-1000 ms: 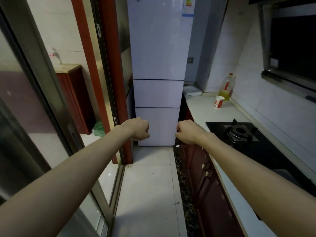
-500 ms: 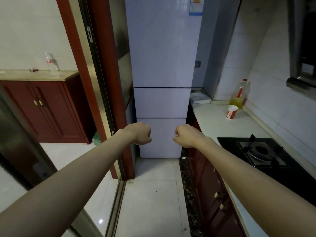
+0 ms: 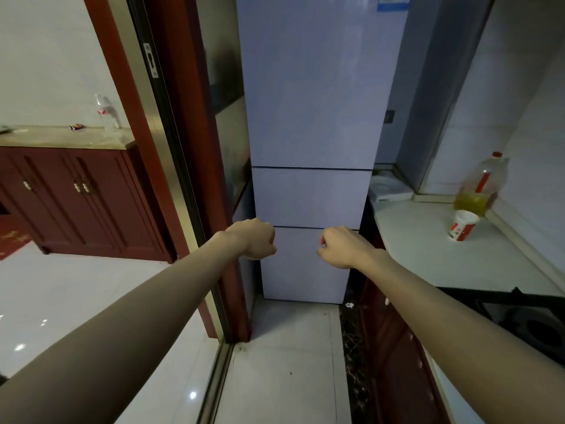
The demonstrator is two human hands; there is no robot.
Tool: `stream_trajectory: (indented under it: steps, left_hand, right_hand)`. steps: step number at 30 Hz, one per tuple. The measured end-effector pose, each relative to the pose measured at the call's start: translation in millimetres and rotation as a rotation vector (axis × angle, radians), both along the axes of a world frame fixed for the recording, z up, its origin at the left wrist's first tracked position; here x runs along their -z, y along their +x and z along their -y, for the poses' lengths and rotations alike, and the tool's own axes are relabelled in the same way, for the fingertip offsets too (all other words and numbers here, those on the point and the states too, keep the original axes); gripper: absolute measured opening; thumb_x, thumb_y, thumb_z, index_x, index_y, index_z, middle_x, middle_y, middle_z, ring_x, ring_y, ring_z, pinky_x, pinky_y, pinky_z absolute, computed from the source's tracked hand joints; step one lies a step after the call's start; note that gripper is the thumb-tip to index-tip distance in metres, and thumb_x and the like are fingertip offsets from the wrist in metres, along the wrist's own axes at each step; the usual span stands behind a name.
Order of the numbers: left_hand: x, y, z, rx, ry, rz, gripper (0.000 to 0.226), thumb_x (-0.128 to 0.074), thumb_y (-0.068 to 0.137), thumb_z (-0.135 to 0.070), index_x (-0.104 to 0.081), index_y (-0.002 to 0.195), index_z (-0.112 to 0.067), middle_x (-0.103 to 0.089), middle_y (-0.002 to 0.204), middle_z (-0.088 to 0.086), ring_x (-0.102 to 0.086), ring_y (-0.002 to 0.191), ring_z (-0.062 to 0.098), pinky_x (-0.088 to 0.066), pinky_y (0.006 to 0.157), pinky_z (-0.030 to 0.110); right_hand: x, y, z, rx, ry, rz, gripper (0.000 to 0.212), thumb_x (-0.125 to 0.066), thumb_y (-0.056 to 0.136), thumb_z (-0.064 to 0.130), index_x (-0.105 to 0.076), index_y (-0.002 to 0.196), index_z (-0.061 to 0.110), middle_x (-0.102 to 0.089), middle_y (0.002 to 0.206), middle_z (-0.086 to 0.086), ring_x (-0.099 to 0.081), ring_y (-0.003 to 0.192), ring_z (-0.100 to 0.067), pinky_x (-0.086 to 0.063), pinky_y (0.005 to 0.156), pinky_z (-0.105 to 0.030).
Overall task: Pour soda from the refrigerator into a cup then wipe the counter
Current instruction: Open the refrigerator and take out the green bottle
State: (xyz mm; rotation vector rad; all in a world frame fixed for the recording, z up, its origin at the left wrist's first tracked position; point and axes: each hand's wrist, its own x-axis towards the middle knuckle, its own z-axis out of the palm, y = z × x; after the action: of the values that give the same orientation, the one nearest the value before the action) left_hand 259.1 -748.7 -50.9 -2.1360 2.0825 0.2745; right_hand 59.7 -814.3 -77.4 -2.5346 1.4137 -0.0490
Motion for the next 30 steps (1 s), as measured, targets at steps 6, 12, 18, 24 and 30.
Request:
stream_trajectory:
  steps: [6,12,18,24,30]
  left_hand:
    - [13,44,74,0.0,0.0,0.007,0.035,-0.048,0.098,-0.03,-0.054,0.071,-0.008,-0.054,0.067,0.004,-0.053,0.061,0.024,-0.049,0.064,0.036]
    - [13,111,161,0.007,0.019,-0.019,0.032,-0.047,0.099,-0.03,-0.051,0.076,-0.009,-0.056,0.075,0.008,-0.055,0.066,0.025,-0.048,0.066,0.037]
    - [7,162,228,0.01,0.024,-0.036,0.032,-0.046,0.1,-0.026,-0.057,0.087,0.002,-0.057,0.083,0.024,-0.063,0.082,0.039,-0.053,0.077,0.044]
    - [22,193,285,0.024,0.043,-0.042,0.039,-0.045,0.099,-0.025,-0.038,0.063,-0.013,-0.044,0.065,0.003,-0.048,0.065,0.024,-0.052,0.073,0.04]
    - [27,216,335,-0.035,0.064,-0.055,0.031,-0.044,0.101,-0.026,-0.051,0.079,-0.006,-0.059,0.085,0.014,-0.061,0.079,0.029,-0.047,0.073,0.035]
  right_hand:
    - [8,50,78,-0.029,0.003,-0.051,0.033,-0.049,0.092,0.026,-0.063,0.108,0.002,-0.065,0.107,-0.014,-0.063,0.093,-0.031,-0.055,0.083,-0.044]
    - [7,111,172,-0.027,-0.002,-0.067,0.035,-0.049,0.093,0.026,-0.062,0.11,-0.001,-0.065,0.112,-0.016,-0.063,0.098,-0.033,-0.054,0.086,-0.045]
    - [1,164,244,-0.03,0.007,-0.076,0.033,-0.047,0.093,0.022,-0.062,0.11,-0.002,-0.064,0.11,-0.015,-0.062,0.097,-0.032,-0.053,0.085,-0.044]
    - [3,203,300,-0.057,0.019,-0.103,0.034,-0.047,0.094,0.024,-0.062,0.108,-0.002,-0.064,0.11,-0.016,-0.062,0.095,-0.032,-0.054,0.084,-0.045]
    - [5,239,361,-0.122,0.016,-0.125,0.032,-0.048,0.092,0.022,-0.063,0.105,-0.003,-0.065,0.105,-0.018,-0.063,0.089,-0.032,-0.052,0.074,-0.04]
